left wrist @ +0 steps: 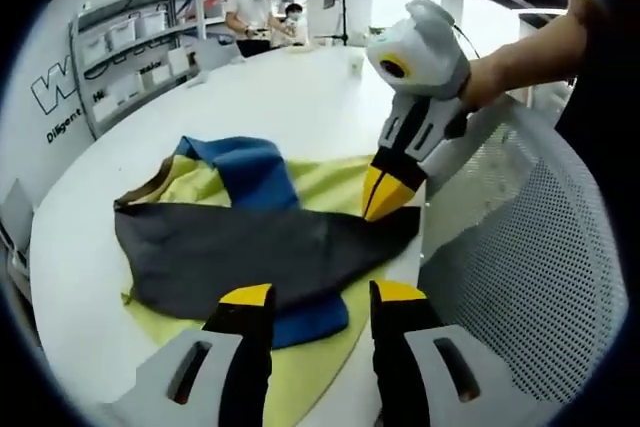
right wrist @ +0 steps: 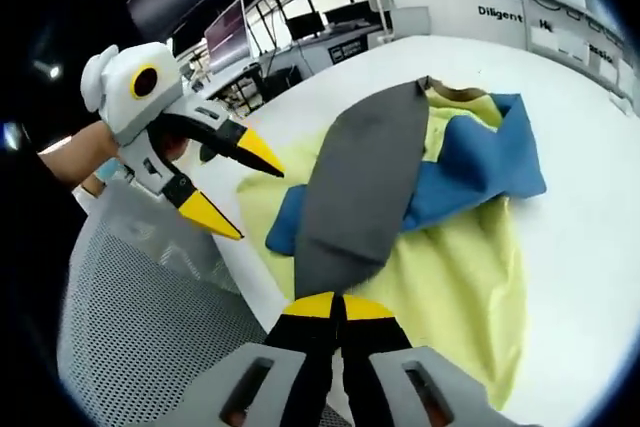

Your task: Fold the garment on the visible template until the final outline fits inside the template.

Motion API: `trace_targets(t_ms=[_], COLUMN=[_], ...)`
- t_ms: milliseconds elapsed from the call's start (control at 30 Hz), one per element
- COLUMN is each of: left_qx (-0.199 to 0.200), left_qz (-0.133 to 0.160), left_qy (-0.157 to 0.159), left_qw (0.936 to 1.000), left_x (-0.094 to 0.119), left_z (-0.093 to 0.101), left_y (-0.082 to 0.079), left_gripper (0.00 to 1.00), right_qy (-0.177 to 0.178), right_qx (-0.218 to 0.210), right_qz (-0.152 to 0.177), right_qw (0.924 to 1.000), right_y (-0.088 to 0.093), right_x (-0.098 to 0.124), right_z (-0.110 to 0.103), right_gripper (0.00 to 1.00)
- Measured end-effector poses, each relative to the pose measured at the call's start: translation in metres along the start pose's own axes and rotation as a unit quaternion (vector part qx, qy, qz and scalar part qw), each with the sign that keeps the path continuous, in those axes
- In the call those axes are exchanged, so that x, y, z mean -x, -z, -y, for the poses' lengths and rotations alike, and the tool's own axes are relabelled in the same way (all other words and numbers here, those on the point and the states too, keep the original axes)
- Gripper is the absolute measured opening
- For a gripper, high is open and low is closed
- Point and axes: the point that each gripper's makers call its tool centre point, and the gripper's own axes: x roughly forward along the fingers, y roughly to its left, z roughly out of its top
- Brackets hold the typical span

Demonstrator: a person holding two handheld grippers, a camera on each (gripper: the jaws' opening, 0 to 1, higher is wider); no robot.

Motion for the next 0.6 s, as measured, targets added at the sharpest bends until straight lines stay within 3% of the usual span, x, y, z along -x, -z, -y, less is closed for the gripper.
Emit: trace_targets(t_ms=[167,600], left_qx=[-0.013,-0.032], left_qz=[0.011,0.034], left_qy=[0.011,0.021], left_qw=[0.9998,0.9987], left_x=[-0.007,-0.013], left_z=[0.006,0.013], left_y=[-0.012,-0.031], left_gripper=[0.38,0.34], right_qy=[-0.009,-0.023], right_qx=[0.005,0.006], right_qz=[0.036,0.079], right_qw=[0.9993,0.9966], right_y=[-0.023,-0.055], right_x=[0.01,0.021], right_z=[-0.008,-0.018], right_gripper=[0.0,0.0])
